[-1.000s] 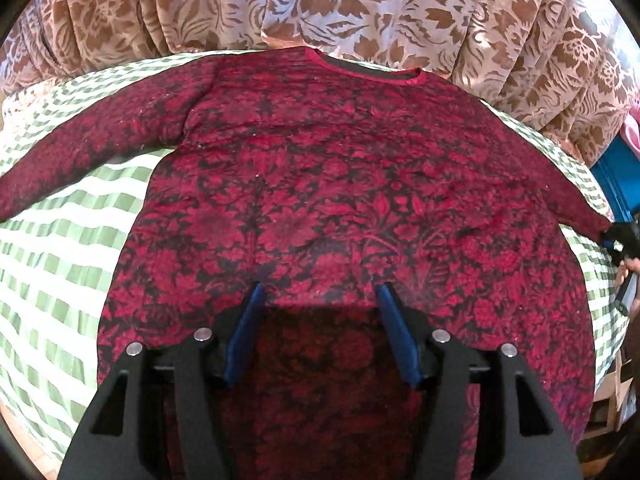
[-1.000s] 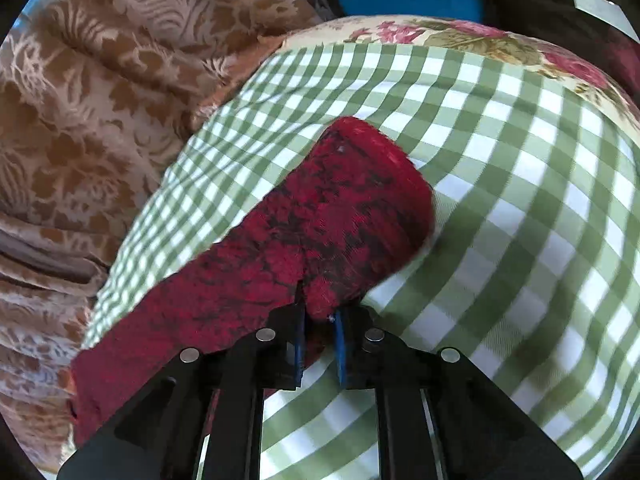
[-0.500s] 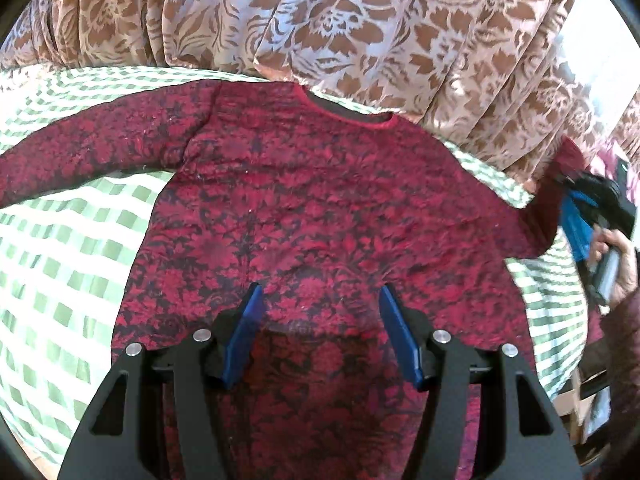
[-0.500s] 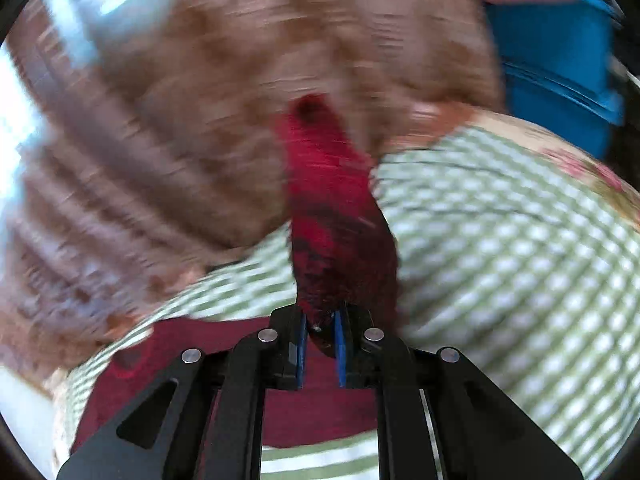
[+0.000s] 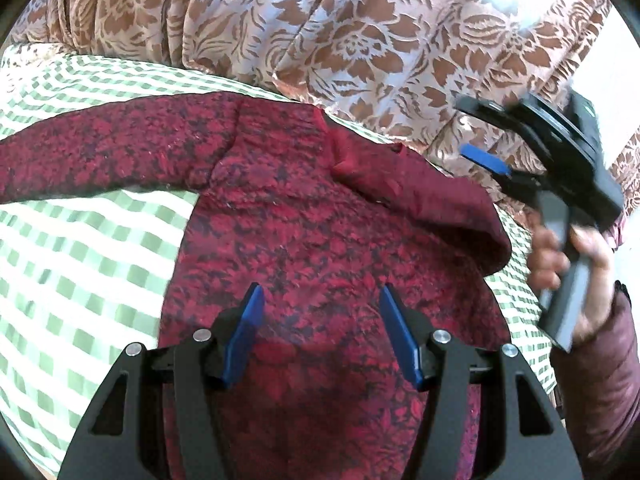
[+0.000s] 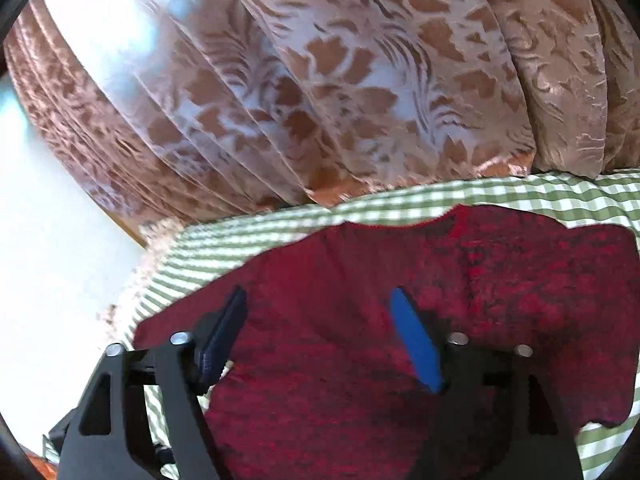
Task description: Fold small clothes
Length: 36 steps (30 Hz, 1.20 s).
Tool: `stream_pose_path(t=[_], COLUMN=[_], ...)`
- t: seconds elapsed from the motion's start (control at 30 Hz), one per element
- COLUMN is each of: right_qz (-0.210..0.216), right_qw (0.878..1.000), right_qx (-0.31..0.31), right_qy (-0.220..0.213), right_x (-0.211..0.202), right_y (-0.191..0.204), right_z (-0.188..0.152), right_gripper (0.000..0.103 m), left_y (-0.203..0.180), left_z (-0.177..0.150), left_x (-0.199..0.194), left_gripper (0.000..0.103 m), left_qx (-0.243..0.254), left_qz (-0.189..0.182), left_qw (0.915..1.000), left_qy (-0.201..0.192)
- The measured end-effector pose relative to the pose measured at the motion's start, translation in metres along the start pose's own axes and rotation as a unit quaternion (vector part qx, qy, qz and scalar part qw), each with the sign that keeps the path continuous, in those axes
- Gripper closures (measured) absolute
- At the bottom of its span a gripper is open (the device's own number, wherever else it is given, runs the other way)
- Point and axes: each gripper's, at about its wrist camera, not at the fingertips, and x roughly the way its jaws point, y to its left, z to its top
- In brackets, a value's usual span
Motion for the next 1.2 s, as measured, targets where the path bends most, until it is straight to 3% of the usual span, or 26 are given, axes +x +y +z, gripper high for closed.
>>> stream_pose_path(t=[0.13,0.33,0.43,0.47,0.53,0.6,0.67,0.77,0.97,1.07,1.2], right_qz=[-0.003,-0.059,-0.096,-0.105,-0.115,-0.118,-0.117,-0.111,-0.087,-0.074,-0.071], right_qw=[0.999,0.992,0.986,0.983,0.979,0.975,0.973,0.973,0.978,0.983,0.989], right_qx=[0.041,0.104,0.133,0.146,0.167,0.187,0.193,0.199,0.188,0.164,0.128], right_qy=[-0.017,-0.034,-0.027,-0.026,-0.029,-0.034,-0.037,-0.038,-0.040,-0.034,-0.019], right_x=[-0.039,-0.109,-0.132,-0.140,-0.149,-0.155,-0.156,-0.151,-0.132,-0.114,-0.077], right_y=[-0.029,-0.107,-0.140,-0.152,-0.166,-0.179,-0.184,-0.188,-0.172,-0.154,-0.129], right_z=[-0.013,-0.068,-0.096,-0.105,-0.115,-0.120,-0.120,-0.117,-0.102,-0.090,-0.072], right_gripper=[0.028,0.027,0.027,0.027,0.027,0.027,0.027,0.027,0.027,0.027,0.028], left_y=[0.006,-0.006,-0.013,-0.015,-0.018,-0.023,-0.030,-0.038,-0.030,-0.017,-0.001], left_z=[0.020,0.068,0.087,0.094,0.103,0.109,0.114,0.115,0.114,0.108,0.100], left_x=[0.013,0.052,0.080,0.092,0.113,0.126,0.141,0.152,0.093,0.067,0.061], left_gripper=[0.043,0.042,0.038,0.031,0.028,0.033,0.061,0.090,0.092,0.092,0.092], left_qx=[-0.014,-0.021,-0.030,-0.036,-0.050,-0.057,-0.054,-0.039,-0.033,-0.026,-0.017], left_qz=[-0.011,-0.026,-0.027,-0.029,-0.029,-0.024,-0.024,-0.015,-0.031,-0.002,0.040], left_qw=[0.9998,0.9994,0.9989,0.9985,0.9973,0.9970,0.9966,0.9969,0.9989,0.9991,0.9983], left_qy=[0.001,0.007,0.022,0.030,0.046,0.047,0.057,0.066,-0.006,-0.033,-0.037])
